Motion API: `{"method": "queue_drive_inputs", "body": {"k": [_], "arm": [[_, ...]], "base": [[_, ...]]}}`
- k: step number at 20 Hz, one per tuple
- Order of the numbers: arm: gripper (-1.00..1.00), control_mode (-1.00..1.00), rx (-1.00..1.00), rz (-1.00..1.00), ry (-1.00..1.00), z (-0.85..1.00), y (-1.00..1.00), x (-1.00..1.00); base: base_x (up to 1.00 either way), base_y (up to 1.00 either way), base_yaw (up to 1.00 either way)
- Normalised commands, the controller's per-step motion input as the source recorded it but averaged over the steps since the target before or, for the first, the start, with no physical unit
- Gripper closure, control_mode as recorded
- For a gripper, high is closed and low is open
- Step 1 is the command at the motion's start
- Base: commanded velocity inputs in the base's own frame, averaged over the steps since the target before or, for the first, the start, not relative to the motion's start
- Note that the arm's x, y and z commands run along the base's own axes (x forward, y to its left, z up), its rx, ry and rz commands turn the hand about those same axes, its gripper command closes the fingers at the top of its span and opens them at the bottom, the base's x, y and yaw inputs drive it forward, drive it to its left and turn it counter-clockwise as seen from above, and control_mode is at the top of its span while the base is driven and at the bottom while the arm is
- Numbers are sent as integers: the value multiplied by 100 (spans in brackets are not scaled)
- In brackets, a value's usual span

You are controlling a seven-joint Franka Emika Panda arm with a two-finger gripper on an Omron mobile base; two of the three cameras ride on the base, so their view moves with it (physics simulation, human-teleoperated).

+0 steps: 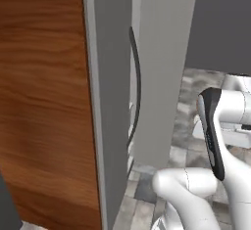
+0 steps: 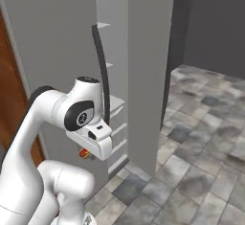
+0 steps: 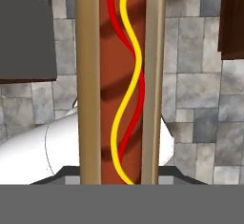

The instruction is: Store the hot dog in the freezer for long-term storage. Close the freezer door after placing the cooked food.

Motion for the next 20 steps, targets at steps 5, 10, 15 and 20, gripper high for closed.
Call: {"method": "queue_drive_inputs", "body": {"k": [5, 10, 15, 20], "arm": [[100, 100, 0, 0, 0, 0, 0, 0], [100, 100, 0, 0, 0, 0, 0, 0], [100, 100, 0, 0, 0, 0, 0, 0], [100, 100, 0, 0, 0, 0, 0, 0]], "base": [[55, -19, 34], [45, -31, 32], [24, -40, 43], [15, -42, 46]]}}
